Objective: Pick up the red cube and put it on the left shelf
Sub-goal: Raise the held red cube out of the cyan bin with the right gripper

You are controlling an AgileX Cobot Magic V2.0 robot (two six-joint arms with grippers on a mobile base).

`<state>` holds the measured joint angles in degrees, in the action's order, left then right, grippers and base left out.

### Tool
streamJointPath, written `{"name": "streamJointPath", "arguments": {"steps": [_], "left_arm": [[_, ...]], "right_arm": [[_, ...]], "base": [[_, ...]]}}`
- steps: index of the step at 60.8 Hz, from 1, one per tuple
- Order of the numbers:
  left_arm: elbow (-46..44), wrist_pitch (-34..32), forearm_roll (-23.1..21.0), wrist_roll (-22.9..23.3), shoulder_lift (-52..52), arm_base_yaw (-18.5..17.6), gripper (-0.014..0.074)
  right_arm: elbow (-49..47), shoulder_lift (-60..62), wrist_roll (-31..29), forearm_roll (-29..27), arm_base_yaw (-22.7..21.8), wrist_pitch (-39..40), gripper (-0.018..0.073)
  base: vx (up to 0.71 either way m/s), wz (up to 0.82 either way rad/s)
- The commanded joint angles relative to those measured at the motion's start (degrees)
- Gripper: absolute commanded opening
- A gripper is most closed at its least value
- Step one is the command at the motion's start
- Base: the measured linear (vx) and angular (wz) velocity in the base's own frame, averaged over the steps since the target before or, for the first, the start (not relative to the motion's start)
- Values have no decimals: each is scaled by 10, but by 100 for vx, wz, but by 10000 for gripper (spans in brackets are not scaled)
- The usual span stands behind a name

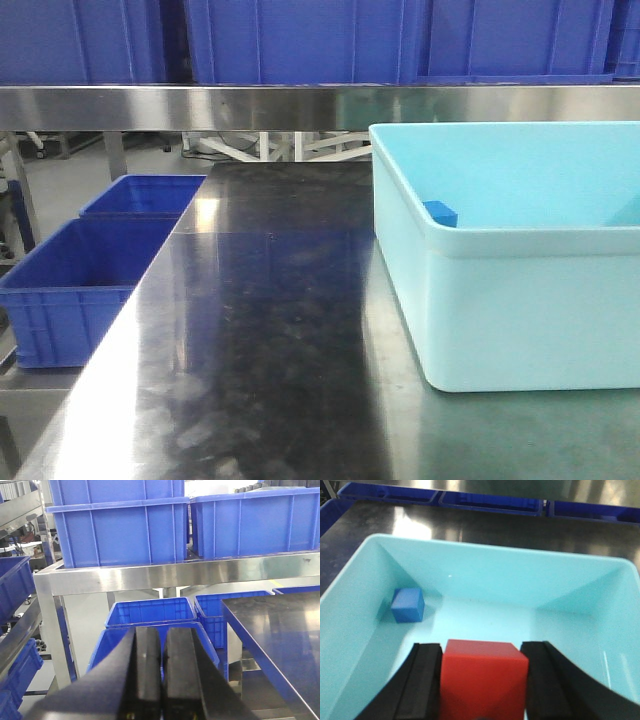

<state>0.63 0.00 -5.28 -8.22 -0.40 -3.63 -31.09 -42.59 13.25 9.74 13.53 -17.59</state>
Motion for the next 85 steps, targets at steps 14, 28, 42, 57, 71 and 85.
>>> {"name": "streamJointPath", "arguments": {"steps": [14, 28, 42, 57, 71, 85], "left_arm": [[13, -48, -3, -1, 4, -2, 106], [13, -48, -3, -1, 4, -2, 106], [13, -48, -3, -1, 4, -2, 106], [13, -48, -3, -1, 4, -2, 106], [13, -48, -3, -1, 4, -2, 106], [13, -48, -3, -1, 4, -2, 106]], "right_arm": [[18, 37, -2, 11, -3, 62, 57], [18, 37, -2, 11, -3, 53, 57], [18, 37, -2, 11, -3, 53, 57], [18, 37, -2, 11, -3, 53, 57], [18, 37, -2, 11, -3, 53, 57], [18, 37, -2, 11, -3, 53, 57]], "base": [[0, 0], [2, 9], [0, 0], [0, 0], [0, 0], [0, 0]]}}
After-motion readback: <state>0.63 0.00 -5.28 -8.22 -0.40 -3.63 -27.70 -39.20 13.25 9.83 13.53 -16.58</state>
